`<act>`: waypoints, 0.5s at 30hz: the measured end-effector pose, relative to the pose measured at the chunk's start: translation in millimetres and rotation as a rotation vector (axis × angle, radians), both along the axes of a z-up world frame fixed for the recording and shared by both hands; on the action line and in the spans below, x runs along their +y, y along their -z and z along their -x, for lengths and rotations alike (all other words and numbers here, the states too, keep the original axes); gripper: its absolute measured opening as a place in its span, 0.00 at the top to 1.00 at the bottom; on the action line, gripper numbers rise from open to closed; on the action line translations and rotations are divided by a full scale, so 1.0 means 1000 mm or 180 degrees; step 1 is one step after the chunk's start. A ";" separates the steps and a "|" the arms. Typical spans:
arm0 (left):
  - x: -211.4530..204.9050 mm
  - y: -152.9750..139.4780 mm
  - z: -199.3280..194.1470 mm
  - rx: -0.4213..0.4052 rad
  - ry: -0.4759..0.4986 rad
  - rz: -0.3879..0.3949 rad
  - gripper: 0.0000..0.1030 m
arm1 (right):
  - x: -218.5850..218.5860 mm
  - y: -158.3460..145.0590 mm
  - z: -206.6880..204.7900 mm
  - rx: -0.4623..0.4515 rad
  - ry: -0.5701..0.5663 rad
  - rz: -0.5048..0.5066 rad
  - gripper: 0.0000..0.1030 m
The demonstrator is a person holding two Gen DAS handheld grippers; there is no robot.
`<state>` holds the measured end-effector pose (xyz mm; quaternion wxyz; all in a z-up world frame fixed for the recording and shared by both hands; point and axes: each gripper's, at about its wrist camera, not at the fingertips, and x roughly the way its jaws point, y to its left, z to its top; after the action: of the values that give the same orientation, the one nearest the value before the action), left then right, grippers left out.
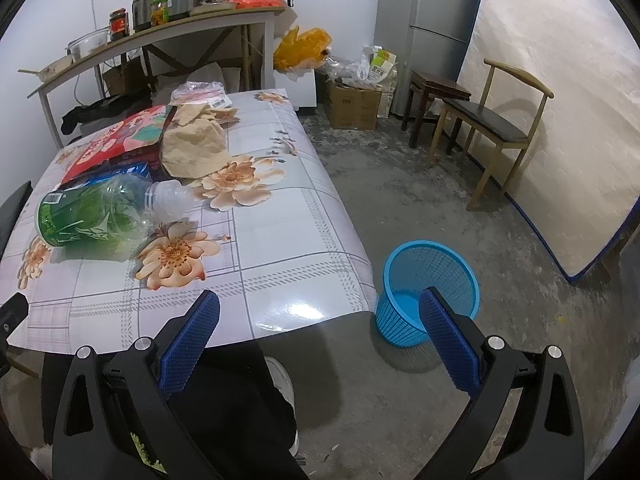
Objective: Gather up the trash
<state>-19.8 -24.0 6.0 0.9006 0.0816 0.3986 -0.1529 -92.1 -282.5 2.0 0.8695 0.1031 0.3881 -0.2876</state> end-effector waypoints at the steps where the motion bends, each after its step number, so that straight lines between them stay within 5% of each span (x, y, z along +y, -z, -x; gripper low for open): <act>1: 0.000 0.000 0.000 -0.0002 -0.0004 0.0000 0.07 | 0.000 0.000 0.000 -0.0004 -0.0001 0.0003 0.06; 15: 0.003 0.001 0.001 0.0013 -0.0029 0.0000 0.07 | 0.000 0.001 0.000 -0.0008 -0.0006 -0.0009 0.06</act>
<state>-20.4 -21.4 4.9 0.9005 0.0794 0.4007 -0.1490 -92.3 -282.0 1.4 0.8701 0.1043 0.3876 -0.2862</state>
